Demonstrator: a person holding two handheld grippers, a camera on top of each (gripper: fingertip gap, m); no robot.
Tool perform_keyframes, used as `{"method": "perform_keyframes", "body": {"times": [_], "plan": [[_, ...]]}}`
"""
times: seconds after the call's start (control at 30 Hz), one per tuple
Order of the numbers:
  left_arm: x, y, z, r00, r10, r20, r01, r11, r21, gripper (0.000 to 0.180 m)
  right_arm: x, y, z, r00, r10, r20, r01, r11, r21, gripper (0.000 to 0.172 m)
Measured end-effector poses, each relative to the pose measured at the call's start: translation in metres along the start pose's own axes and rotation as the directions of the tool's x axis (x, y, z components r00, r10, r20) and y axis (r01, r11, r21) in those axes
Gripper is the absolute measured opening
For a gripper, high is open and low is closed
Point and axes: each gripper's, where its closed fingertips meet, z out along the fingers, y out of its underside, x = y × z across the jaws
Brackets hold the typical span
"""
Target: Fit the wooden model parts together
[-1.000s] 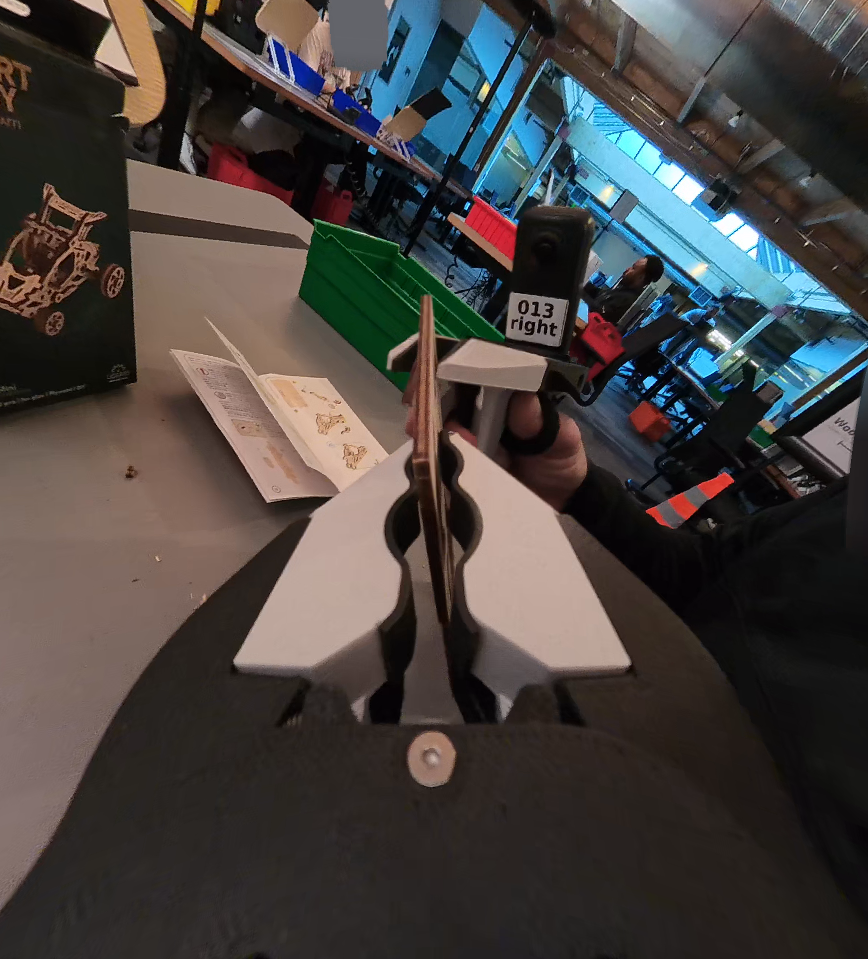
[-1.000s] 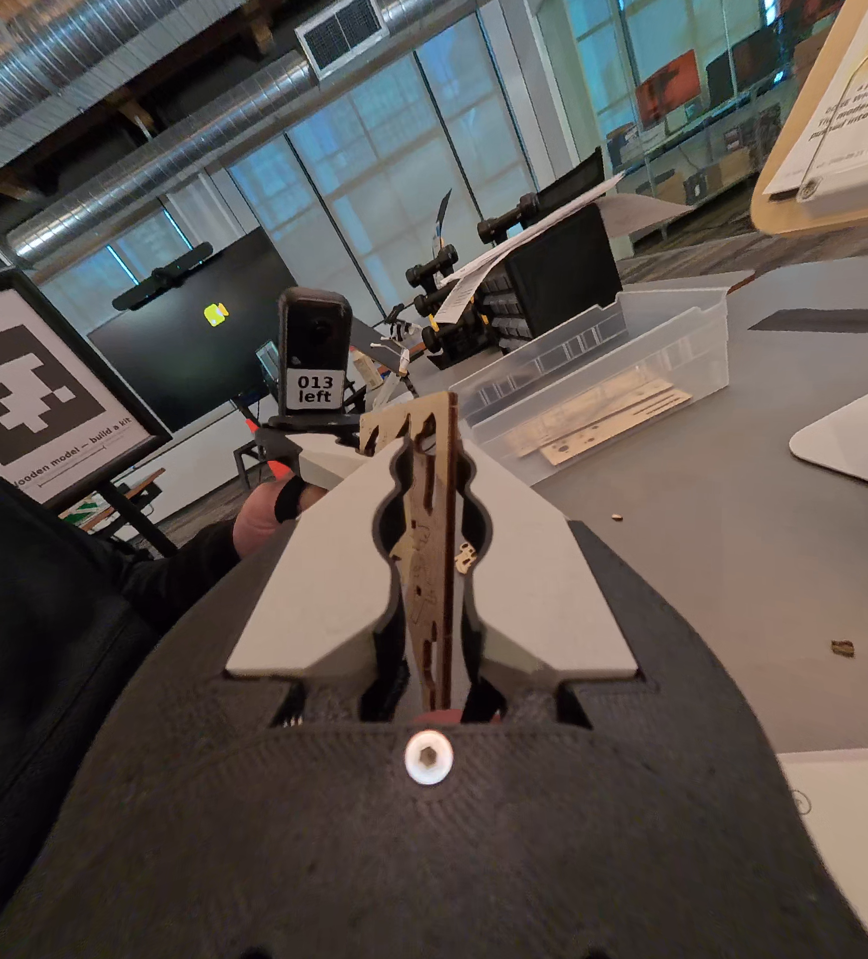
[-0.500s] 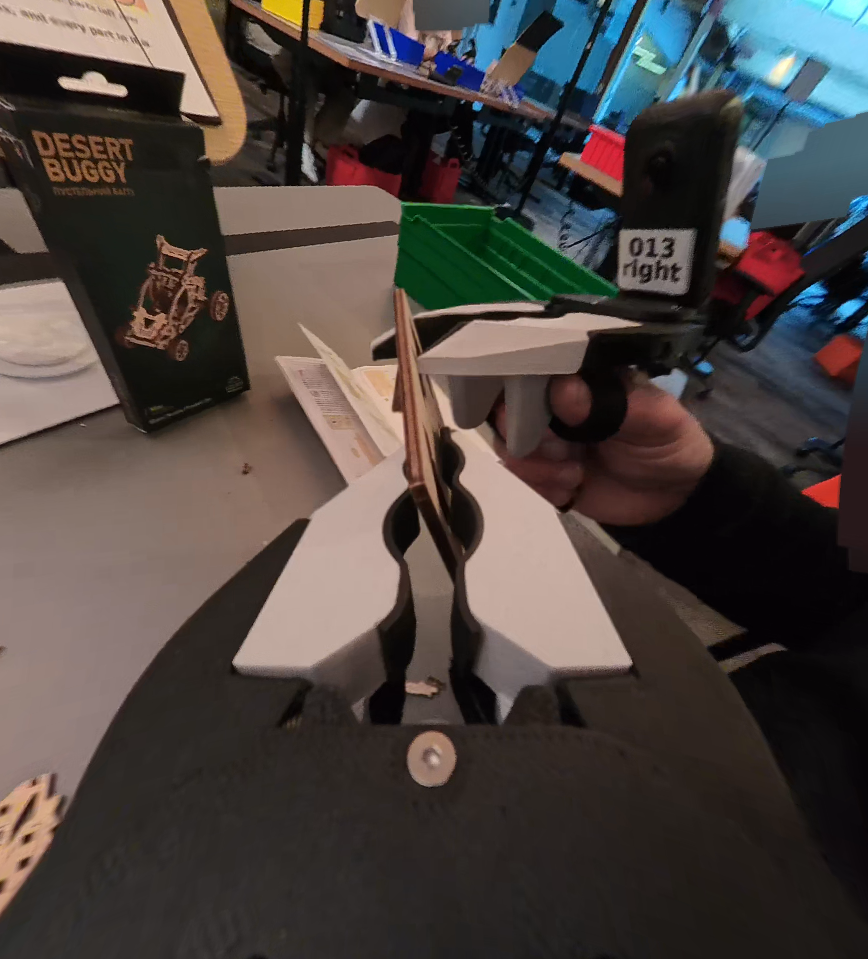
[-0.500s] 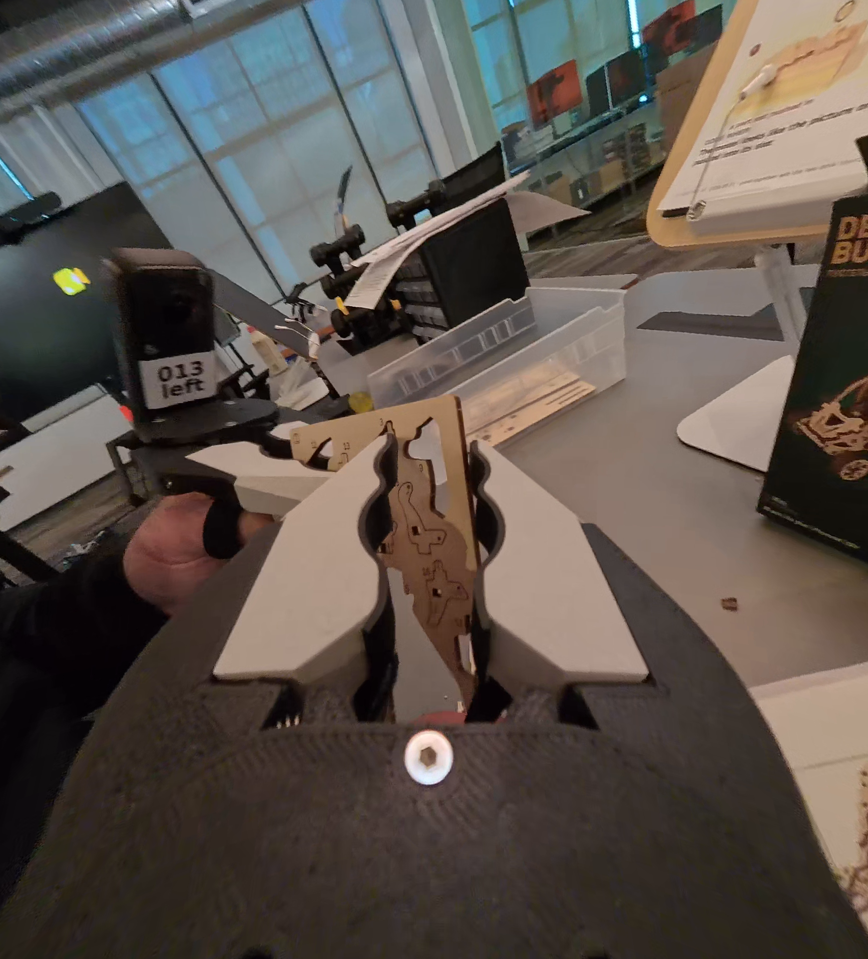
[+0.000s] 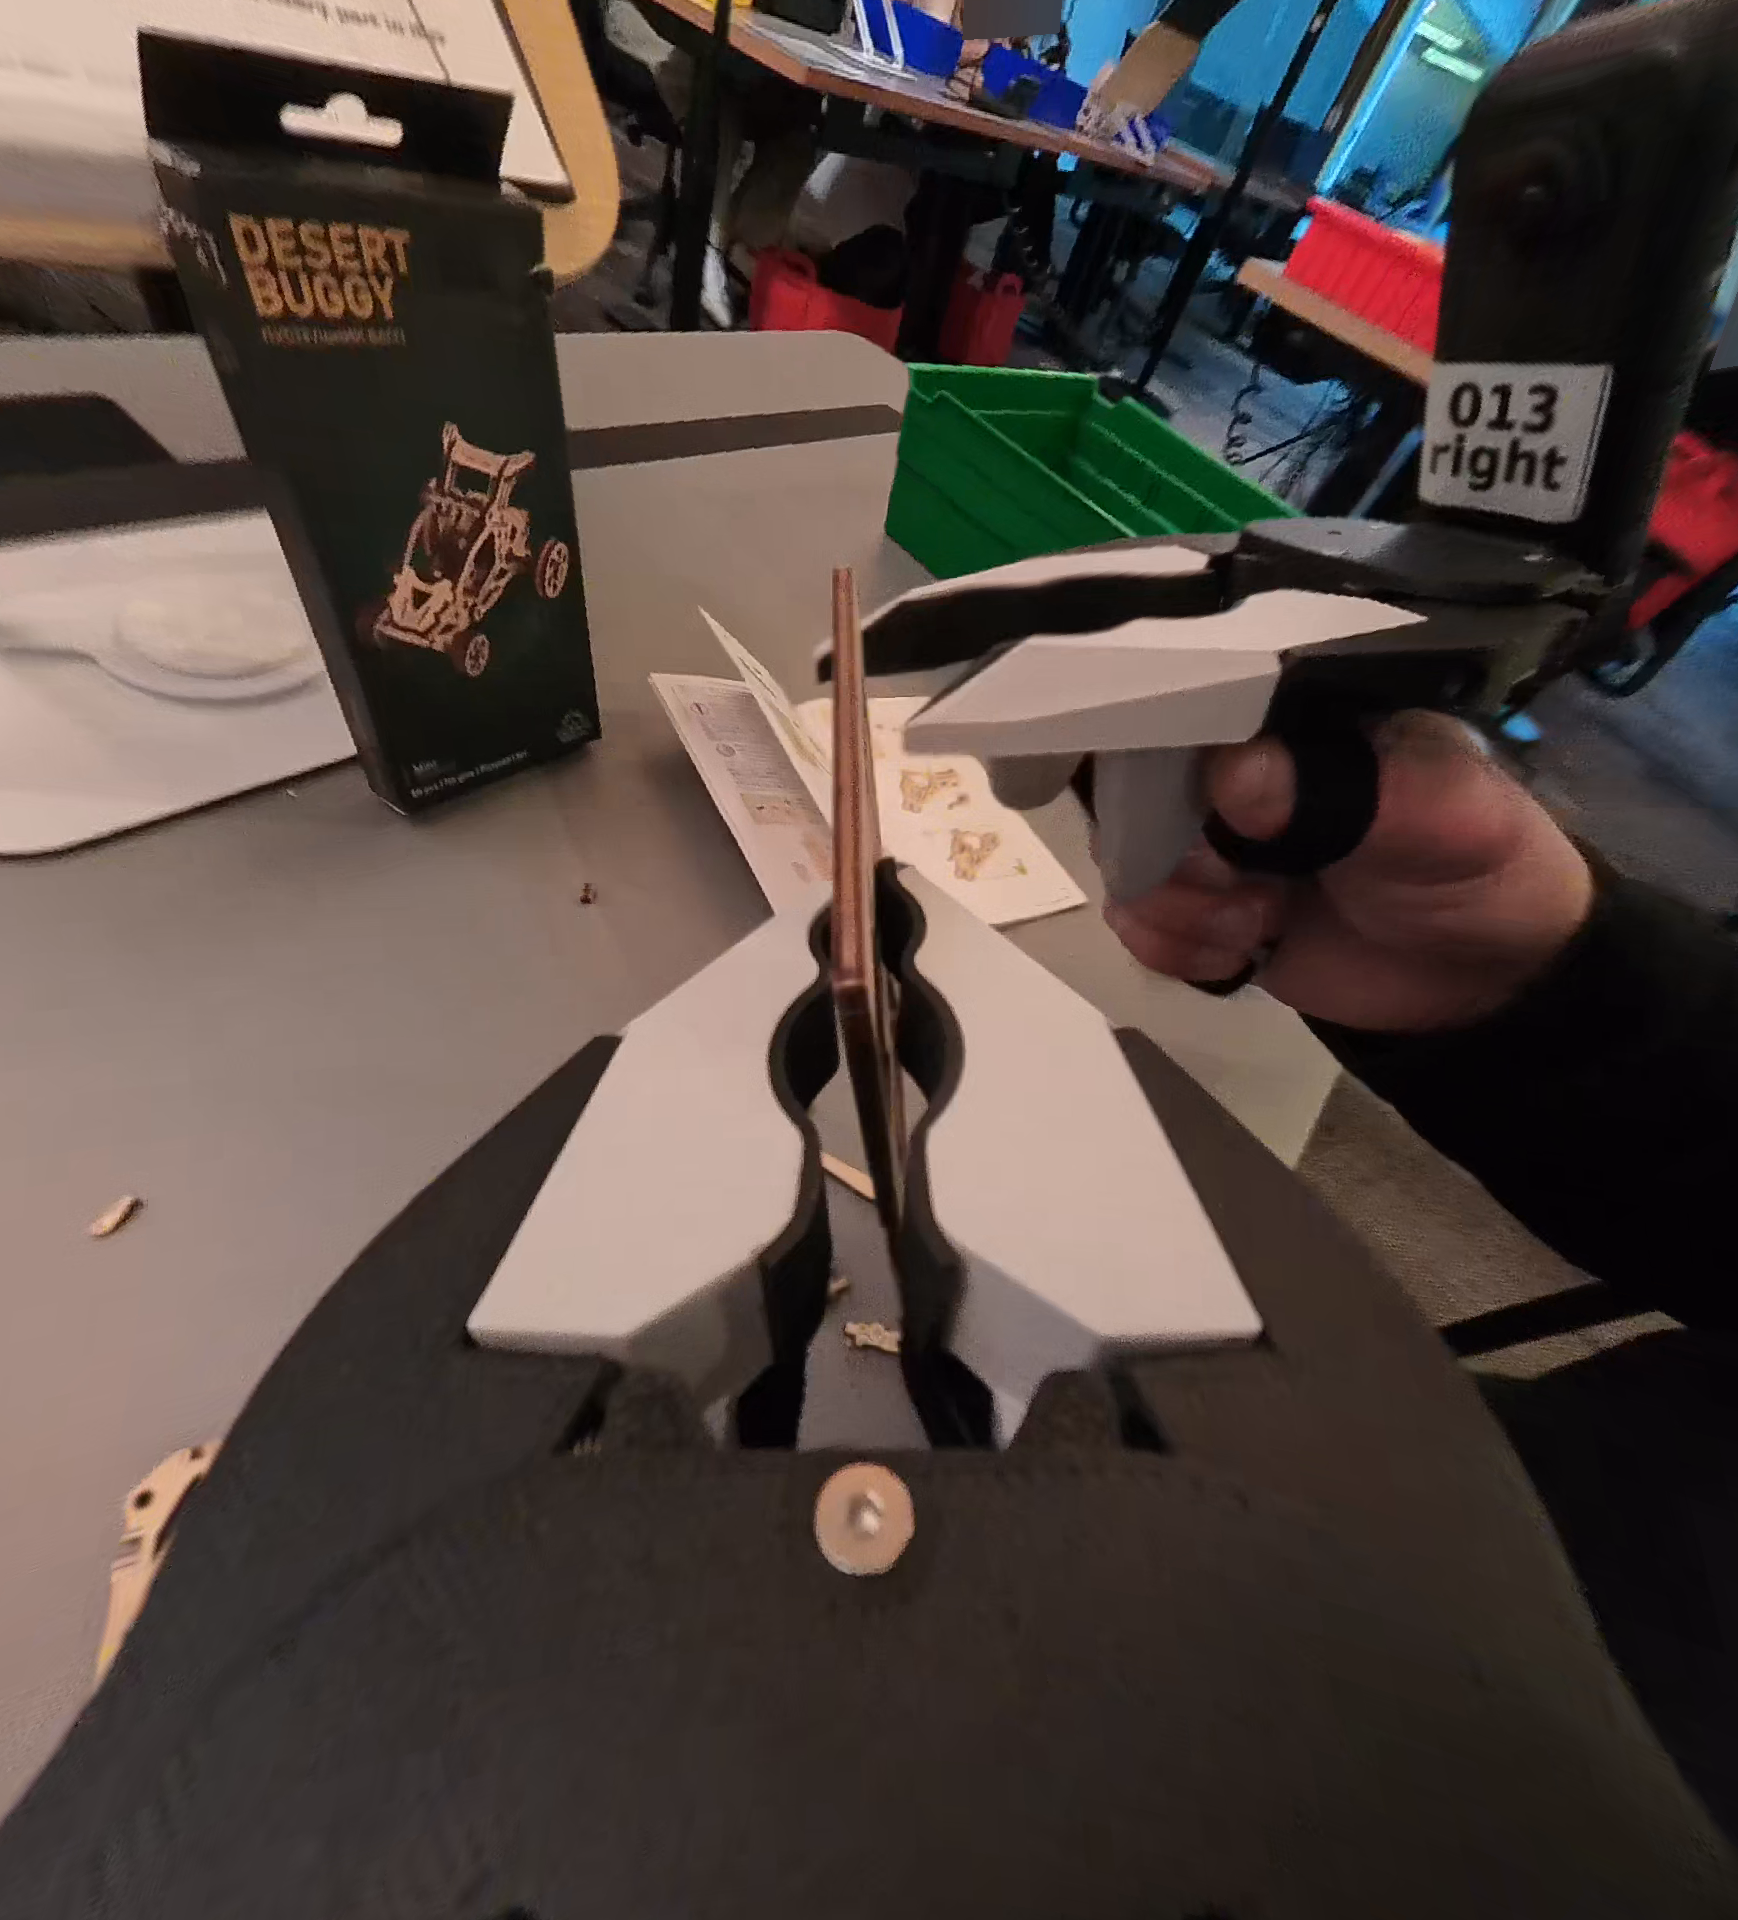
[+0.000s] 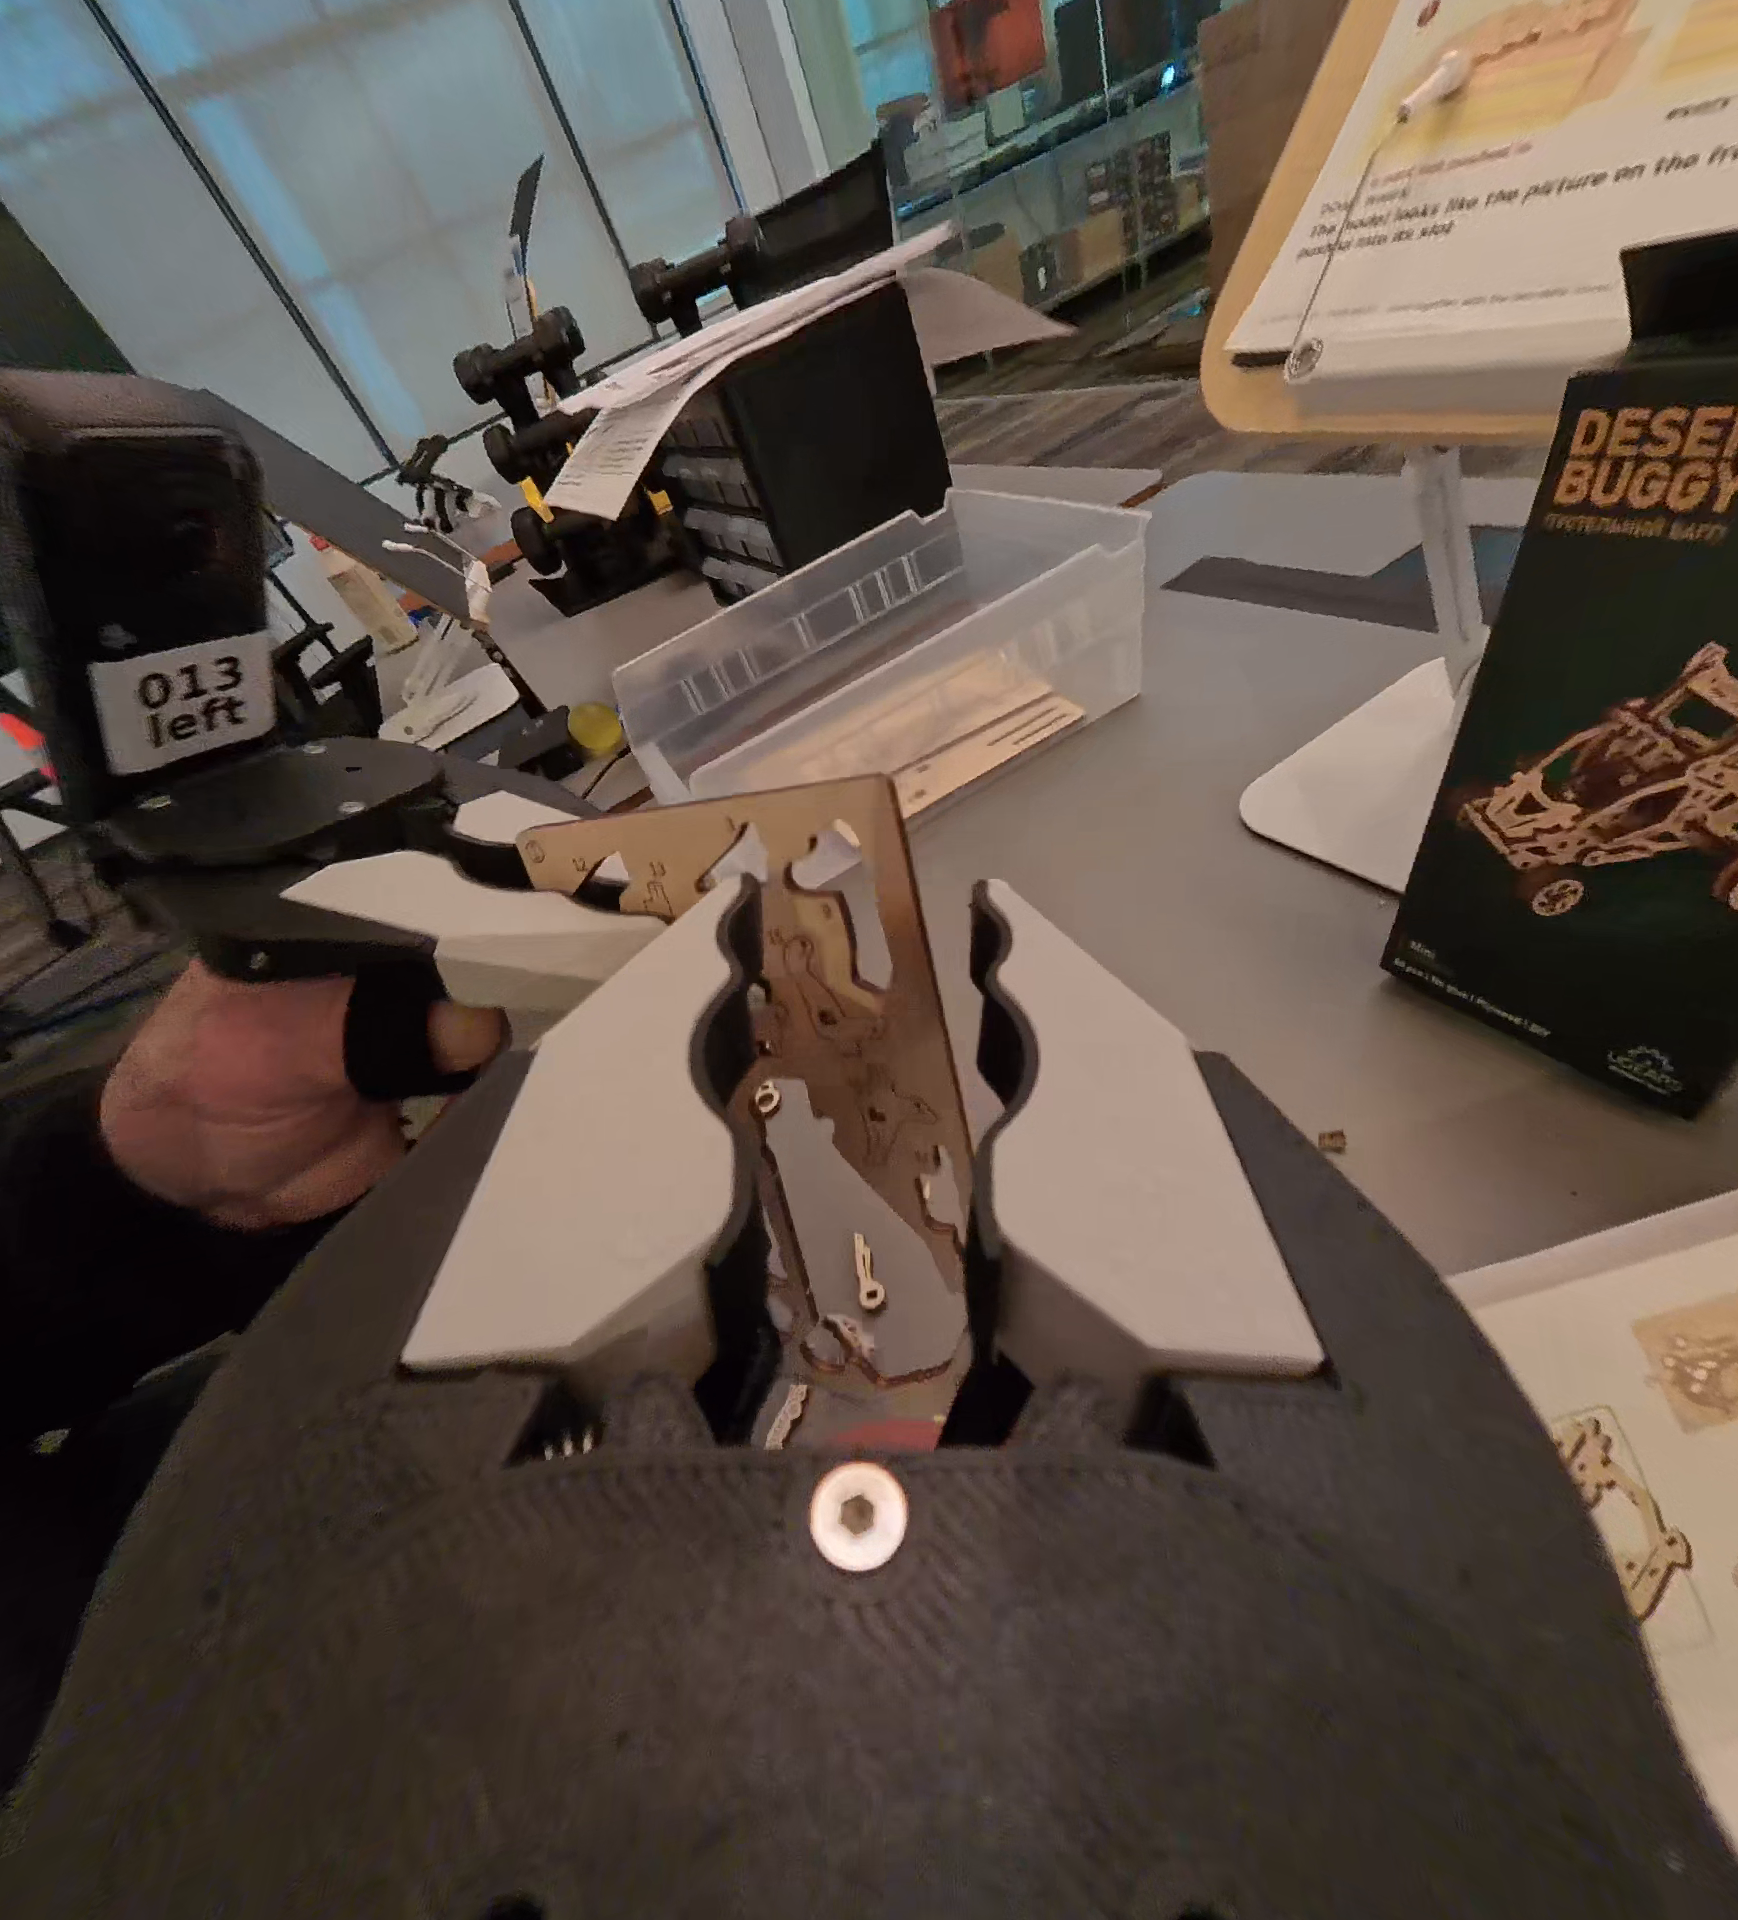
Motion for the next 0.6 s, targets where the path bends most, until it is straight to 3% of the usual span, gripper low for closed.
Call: {"method": "perform_keyframes", "body": {"times": [0.13,0.27,0.37,0.5,0.6], "plan": [[-0.007,-0.007,-0.011,0.985,-0.133,-0.111,0.138,0.990,0.039,0.001,-0.003,0.002,-0.005,0.998,-0.016,0.057,0.019,0.998,-0.053,0.032],[-0.005,-0.017,-0.020,0.911,-0.289,-0.295,0.316,0.947,0.049,0.002,-0.012,0.028,0.003,0.992,-0.043,0.120,0.064,0.981,-0.181,0.024],[-0.008,-0.018,-0.025,0.903,-0.282,-0.324,0.318,0.946,0.063,0.004,-0.020,0.029,0.003,0.989,-0.021,0.147,0.045,0.986,-0.159,0.013],[-0.013,-0.019,-0.034,0.897,-0.255,-0.360,0.308,0.946,0.098,0.022,-0.032,0.028,0.004,0.988,0.026,0.152,-0.016,0.998,-0.065,0.006],[-0.007,-0.013,-0.046,0.854,-0.197,-0.482,0.274,0.957,0.094,0.021,-0.043,0.025,0.002,0.986,0.042,0.162,-0.048,0.998,0.031,0.005]]}}
